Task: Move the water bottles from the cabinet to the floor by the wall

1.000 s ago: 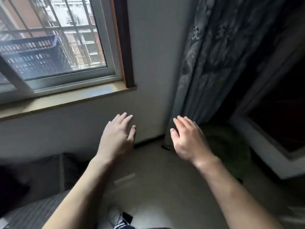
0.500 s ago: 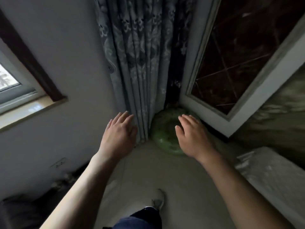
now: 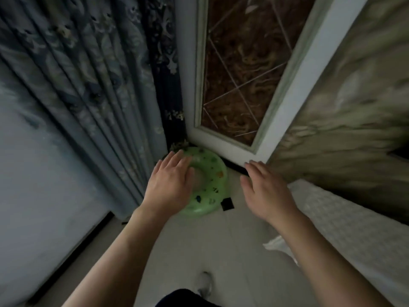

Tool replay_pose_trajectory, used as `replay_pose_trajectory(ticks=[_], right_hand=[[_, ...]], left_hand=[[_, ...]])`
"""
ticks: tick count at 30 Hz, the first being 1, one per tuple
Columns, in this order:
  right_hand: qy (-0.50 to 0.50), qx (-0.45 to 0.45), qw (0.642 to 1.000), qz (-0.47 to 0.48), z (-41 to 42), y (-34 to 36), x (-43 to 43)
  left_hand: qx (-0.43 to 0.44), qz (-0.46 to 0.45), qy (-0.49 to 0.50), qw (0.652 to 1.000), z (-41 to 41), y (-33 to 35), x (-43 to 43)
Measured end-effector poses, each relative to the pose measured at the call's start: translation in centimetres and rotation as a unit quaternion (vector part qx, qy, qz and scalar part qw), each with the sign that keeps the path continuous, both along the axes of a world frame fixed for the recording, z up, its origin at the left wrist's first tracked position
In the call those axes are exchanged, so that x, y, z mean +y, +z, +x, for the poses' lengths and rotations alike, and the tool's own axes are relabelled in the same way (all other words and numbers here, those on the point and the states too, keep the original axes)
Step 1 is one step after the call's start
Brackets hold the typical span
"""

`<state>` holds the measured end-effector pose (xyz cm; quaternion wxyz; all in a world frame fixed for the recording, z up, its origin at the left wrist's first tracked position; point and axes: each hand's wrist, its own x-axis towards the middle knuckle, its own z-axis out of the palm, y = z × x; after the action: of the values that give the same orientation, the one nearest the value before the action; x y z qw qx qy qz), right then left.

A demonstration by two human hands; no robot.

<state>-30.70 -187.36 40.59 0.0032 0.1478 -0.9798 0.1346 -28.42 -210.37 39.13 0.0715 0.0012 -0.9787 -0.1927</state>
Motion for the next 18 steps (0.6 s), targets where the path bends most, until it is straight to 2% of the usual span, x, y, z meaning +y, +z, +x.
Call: replay_pose_trajectory(ticks=[11, 18], right_hand=[[-0.062, 0.014, 0.998, -0.014, -3.4, 0.4, 8.7], [-0.08, 0.016, 0.997, -0.01, -3.0, -0.3, 17.2]], left_hand=[[-0.022, -0.015, -0.094, 0.995, -6.7, 0.7, 9.1], [-0.013, -0.027, -0.1, 0.995, -6.9, 0.7, 16.7]])
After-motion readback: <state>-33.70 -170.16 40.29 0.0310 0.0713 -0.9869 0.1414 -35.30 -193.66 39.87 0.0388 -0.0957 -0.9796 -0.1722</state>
